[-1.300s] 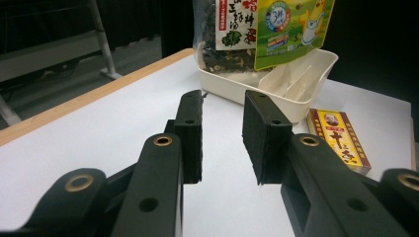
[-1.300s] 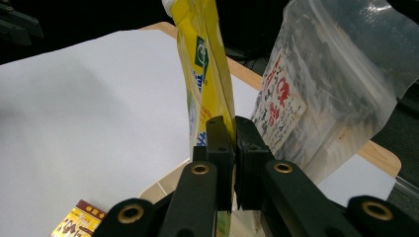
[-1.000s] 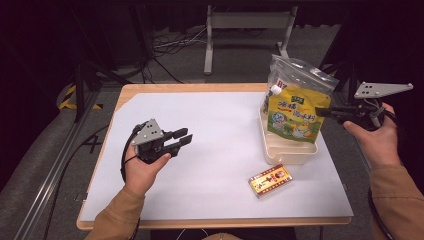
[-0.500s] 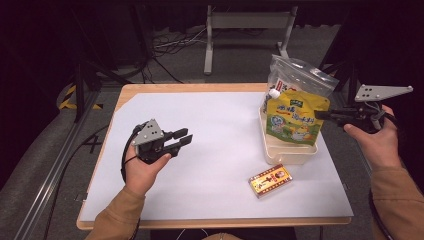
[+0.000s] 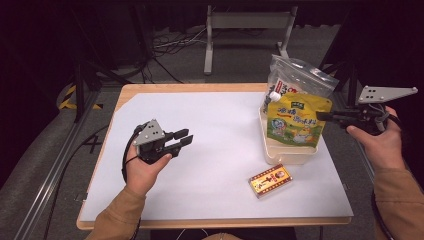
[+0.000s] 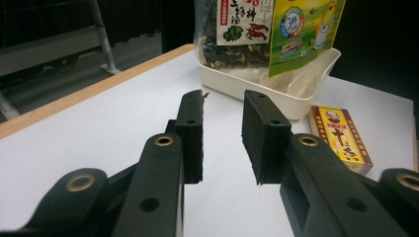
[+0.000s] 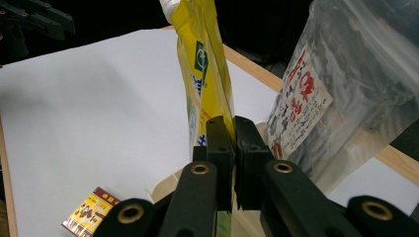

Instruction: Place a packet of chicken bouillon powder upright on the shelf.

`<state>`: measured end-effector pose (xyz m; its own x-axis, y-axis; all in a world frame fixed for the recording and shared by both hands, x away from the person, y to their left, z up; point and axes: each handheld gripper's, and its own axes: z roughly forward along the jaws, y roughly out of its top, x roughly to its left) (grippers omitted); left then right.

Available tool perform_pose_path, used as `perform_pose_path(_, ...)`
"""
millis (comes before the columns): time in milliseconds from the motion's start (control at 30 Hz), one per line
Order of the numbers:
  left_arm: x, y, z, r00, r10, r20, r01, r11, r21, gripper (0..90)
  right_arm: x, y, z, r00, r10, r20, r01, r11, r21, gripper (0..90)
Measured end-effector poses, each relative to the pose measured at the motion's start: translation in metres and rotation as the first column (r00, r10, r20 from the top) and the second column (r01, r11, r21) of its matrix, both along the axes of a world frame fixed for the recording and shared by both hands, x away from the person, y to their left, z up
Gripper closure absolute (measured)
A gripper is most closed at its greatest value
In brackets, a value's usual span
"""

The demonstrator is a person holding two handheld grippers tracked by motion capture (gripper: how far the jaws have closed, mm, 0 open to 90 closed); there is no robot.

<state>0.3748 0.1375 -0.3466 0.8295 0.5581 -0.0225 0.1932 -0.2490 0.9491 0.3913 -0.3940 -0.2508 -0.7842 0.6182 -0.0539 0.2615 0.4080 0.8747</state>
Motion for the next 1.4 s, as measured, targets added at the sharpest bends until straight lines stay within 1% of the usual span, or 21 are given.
perform_pose_path(333, 0.0, 0.0, -0.001, 1.0, -0.002, -0.005, 0.002, 1.0, -0.001, 70.7, 0.01, 0.004, -0.011, 0.9998, -0.014, -0.015, 0.014, 1.0, -0.015, 87.4)
perform_pose_path(400, 0.0, -0.001, -0.001, 1.0, -0.002, -0.006, 0.002, 1.0, -0.001, 70.7, 0.012, 0.004, -0.013, 0.9997, -0.019, -0.012, 0.019, 1.0, -0.021, 87.4)
perform_pose_path(500, 0.001, -0.001, -0.001, 1.0, -0.002, -0.003, 0.002, 1.0, 0.002, 70.8, 0.014, 0.004, -0.017, 0.9996, -0.024, -0.015, 0.024, 1.0, -0.02, 87.4)
perform_pose_path(600, 0.0, -0.001, -0.002, 1.0, -0.002, -0.01, 0.002, 1.0, -0.002, 70.8, 0.015, 0.004, -0.021, 0.9994, -0.027, -0.021, 0.026, 0.999, -0.021, 87.4)
perform_pose_path(667, 0.001, -0.002, -0.003, 1.0, -0.003, -0.006, 0.003, 1.0, 0.003, 70.8, 0.016, 0.004, -0.024, 0.9994, -0.028, -0.023, 0.027, 1.0, -0.015, 87.4)
perform_pose_path(700, 0.001, -0.003, -0.003, 0.9999, -0.006, -0.013, 0.006, 1.0, 0.004, 70.8, 0.016, 0.004, -0.026, 0.9993, -0.028, -0.025, 0.028, 1.0, -0.013, 87.4)
perform_pose_path(800, 0.002, -0.004, -0.004, 0.9998, -0.009, -0.018, 0.009, 0.9999, 0.008, 70.8, 0.018, 0.004, -0.032, 0.9991, -0.029, -0.033, 0.028, 1.0, -0.013, 87.4)
perform_pose_path(967, 0.001, -0.005, -0.005, 0.9997, -0.007, -0.023, 0.008, 1.0, 0.005, 70.8, 0.019, -0.001, -0.04, 0.9984, -0.042, -0.038, 0.043, 0.999, 0.015, 87.3)
perform_pose_path(1133, 0.001, -0.005, -0.005, 0.9997, -0.012, -0.021, 0.013, 0.9999, 0.006, 70.0, 0.018, -0.006, -0.048, 0.9974, -0.056, -0.046, 0.057, 0.998, 0.029, 87.1)
perform_pose_path(1233, 0.001, -0.007, -0.005, 0.9995, -0.015, -0.027, 0.015, 0.9999, 0.004, 69.5, 0.018, -0.007, -0.051, 0.9971, -0.058, -0.049, 0.059, 0.998, 0.026, 86.9)
perform_pose_path(1267, 0.001, -0.007, -0.006, 0.9997, -0.016, -0.021, 0.016, 0.9998, 0.01, 69.4, 0.018, -0.007, -0.052, 0.997, -0.06, -0.049, 0.061, 0.998, 0.022, 86.9)
perform_pose_path(1300, 0.001, -0.008, -0.006, 0.9994, -0.017, -0.03, 0.017, 0.9998, 0.006, 69.2, 0.018, -0.007, -0.055, 0.9963, -0.066, -0.055, 0.067, 0.998, 0.017, 86.8)
perform_pose_path(1400, 0.001, -0.009, -0.007, 0.9992, -0.02, -0.035, 0.02, 0.9998, 0.007, 68.8, 0.017, -0.008, -0.058, 0.9959, -0.073, -0.054, 0.073, 0.997, 0.011, 86.7)
